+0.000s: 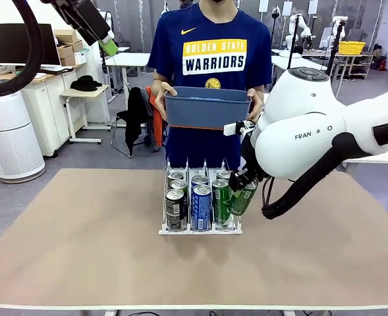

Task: Fill the beverage cans into the dispenser.
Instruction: Place the picked Sprite in the line of the Automatic Can Dispenser with the same cans.

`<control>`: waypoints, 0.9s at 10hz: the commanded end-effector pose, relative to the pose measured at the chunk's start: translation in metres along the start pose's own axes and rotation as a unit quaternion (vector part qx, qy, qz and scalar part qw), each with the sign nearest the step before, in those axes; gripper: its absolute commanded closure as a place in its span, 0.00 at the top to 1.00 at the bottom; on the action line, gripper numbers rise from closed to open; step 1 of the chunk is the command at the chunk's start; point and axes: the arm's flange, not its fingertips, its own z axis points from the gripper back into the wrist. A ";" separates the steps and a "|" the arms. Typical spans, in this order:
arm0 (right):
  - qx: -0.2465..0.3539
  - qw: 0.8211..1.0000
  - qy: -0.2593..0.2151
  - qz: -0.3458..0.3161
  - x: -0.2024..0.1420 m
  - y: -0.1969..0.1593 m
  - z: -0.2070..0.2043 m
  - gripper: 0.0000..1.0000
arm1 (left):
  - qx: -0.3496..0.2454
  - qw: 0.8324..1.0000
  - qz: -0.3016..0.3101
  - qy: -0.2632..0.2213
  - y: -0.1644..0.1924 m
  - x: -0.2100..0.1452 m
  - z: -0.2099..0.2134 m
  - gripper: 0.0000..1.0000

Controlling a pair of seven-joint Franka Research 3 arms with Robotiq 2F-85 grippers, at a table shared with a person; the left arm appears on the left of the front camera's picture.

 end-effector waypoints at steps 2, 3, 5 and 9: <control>0.045 0.998 -0.026 0.020 0.020 0.012 -0.009 0.58 | -0.002 1.000 0.003 0.002 0.000 -0.001 0.000 1.00; 0.056 0.998 -0.025 0.027 0.021 0.012 -0.006 0.58 | -0.002 1.000 0.003 0.002 0.000 -0.001 0.000 1.00; 0.058 0.998 -0.015 0.031 0.019 0.021 -0.001 0.58 | -0.002 1.000 0.003 0.002 0.000 -0.001 0.000 1.00; 0.047 0.999 -0.003 0.023 0.012 0.022 0.010 0.58 | -0.002 1.000 0.003 0.002 0.000 -0.001 0.000 1.00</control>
